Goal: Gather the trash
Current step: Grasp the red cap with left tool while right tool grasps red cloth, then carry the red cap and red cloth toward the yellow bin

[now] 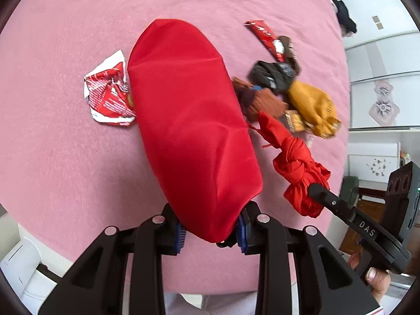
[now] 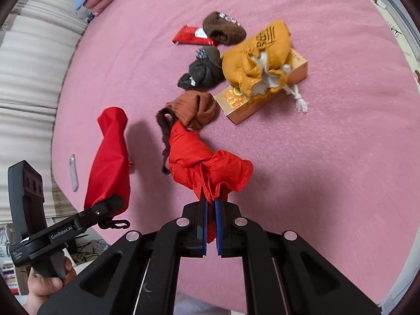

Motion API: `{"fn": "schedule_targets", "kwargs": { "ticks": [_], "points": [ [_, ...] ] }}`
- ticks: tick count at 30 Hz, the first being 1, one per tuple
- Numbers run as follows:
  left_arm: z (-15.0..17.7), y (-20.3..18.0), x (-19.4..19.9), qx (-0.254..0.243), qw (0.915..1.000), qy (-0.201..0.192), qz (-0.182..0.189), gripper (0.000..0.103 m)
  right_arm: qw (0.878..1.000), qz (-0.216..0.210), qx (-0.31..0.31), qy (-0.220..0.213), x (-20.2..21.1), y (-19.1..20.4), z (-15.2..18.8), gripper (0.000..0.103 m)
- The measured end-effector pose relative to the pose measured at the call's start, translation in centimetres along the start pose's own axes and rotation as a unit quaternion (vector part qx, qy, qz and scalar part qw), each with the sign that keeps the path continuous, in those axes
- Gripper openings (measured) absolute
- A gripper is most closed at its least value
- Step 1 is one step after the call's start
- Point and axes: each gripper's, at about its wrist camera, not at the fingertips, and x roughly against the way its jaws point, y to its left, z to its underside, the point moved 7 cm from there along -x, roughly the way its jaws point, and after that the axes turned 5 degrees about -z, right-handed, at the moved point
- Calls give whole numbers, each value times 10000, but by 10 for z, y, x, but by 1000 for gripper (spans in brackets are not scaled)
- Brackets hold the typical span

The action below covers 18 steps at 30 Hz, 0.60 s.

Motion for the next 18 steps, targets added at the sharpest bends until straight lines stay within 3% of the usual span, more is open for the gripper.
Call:
{"fn": "schedule_targets", "kwargs": {
  "ticks": [9, 18],
  "points": [
    [32, -49, 40, -620, 9980, -71, 85, 30, 9992, -157, -128, -353, 49, -3, 12, 5],
    [55, -122, 47, -1403, 9898, 25, 237, 30, 9947, -192, -597, -815, 107, -44, 29, 5]
  ]
}}
